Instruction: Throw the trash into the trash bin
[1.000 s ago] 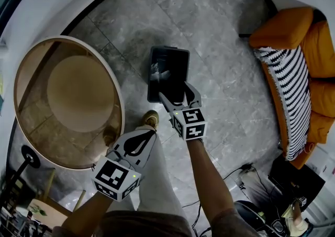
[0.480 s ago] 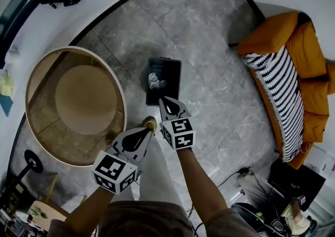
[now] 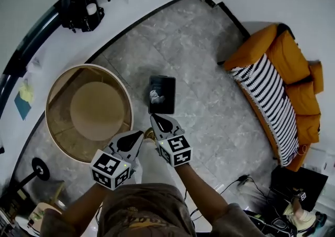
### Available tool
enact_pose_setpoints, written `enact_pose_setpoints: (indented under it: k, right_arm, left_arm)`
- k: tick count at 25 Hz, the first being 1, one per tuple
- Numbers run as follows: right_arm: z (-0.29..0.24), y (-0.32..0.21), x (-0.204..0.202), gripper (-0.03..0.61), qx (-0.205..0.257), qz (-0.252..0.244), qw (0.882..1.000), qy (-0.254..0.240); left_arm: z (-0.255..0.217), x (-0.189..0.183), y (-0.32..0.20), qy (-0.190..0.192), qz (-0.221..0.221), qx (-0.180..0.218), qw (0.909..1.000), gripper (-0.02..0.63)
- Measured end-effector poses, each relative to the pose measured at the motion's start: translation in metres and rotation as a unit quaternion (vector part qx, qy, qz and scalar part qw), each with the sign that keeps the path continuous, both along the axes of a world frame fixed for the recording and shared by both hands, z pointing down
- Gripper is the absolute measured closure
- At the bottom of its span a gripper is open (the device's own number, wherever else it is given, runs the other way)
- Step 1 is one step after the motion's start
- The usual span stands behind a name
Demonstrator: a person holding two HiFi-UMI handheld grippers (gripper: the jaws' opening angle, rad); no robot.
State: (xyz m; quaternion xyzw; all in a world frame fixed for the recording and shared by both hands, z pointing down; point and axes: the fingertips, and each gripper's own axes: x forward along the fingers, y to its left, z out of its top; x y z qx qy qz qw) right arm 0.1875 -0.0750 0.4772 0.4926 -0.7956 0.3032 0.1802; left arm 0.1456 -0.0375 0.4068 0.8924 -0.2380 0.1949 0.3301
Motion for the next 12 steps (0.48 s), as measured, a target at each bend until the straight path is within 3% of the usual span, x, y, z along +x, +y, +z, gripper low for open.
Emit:
enact_pose_setpoints:
  k: [4, 12]
  right_arm:
    - [-0.081, 0.021, -0.031, 0.559, 0.061, -0.036, 0.997, -0.026]
    - [-0.204, 0.054, -0.053, 0.559, 0.160, -0.051, 0.984, -0.064]
  left_arm:
    - [-0.057, -0.024, 0.006, 0.007, -0.010, 0.041, 0.9991, 0.595]
    - [-0.139, -0.054, 0.028, 0.010, -0.035, 0.122, 0.9919, 0.595]
